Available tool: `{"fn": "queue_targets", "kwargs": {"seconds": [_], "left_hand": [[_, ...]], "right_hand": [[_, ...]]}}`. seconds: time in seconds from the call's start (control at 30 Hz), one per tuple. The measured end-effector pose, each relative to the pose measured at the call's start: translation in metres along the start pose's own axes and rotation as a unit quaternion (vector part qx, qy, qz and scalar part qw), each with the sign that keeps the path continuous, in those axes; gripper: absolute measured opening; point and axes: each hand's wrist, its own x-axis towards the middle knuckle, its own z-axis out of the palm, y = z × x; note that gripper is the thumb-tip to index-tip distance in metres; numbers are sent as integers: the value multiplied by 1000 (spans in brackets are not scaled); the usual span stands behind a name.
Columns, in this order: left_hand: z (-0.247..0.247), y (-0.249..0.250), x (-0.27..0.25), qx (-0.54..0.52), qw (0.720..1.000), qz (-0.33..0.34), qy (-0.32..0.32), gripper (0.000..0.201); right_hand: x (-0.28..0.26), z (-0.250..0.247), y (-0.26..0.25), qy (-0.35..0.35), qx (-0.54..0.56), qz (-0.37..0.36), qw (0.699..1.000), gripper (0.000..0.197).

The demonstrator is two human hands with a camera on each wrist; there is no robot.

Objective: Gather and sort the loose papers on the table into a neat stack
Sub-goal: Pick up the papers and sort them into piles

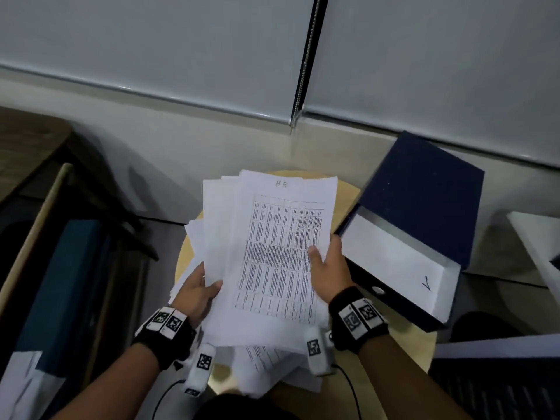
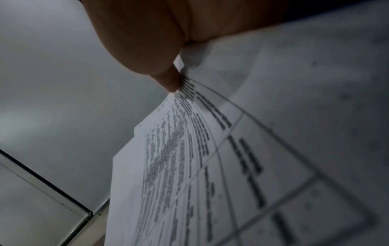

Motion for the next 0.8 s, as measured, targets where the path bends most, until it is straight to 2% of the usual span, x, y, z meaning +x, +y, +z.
{"fn": "queue_targets", "kwargs": {"seconds": [0.07, 0.17, 0.23, 0.27, 0.33, 0.47, 0.57, 0.63, 0.73, 0.8], "left_hand": [[-1, 4, -2, -20, 1000, 2, -5, 47], [-8, 4, 3, -36, 999, -30, 11, 45], [-11, 7, 5, -24, 998, -51, 31, 36], [-14, 7, 8, -10, 997, -58, 42, 41], [-12, 9, 8, 44, 997, -52, 34, 49], [9, 19, -1, 230, 973, 5, 2, 39], [3, 11, 1, 292, 956, 33, 8, 35], [-7, 1, 1, 313, 948, 31, 51, 35], [-32, -15, -4, 283, 946, 4, 159, 38], [-56, -23, -10, 255, 942, -26, 219, 28]], "right_hand": [[2, 1, 2, -2, 16, 6, 1000, 53], [8, 1, 5, -16, 28, 19, 999, 57], [11, 3, 6, -35, 14, 27, 999, 50], [12, 6, 7, -43, 7, 27, 999, 44], [11, 12, 8, -51, -1, 25, 998, 38], [8, 21, 6, -58, -17, 33, 998, 40], [8, 29, 12, -72, -16, 34, 997, 34], [12, 35, 24, -83, -7, 41, 996, 28], [16, 42, 52, -102, -21, 75, 992, 16], [15, 44, 74, -114, -42, 98, 988, 9]]}}
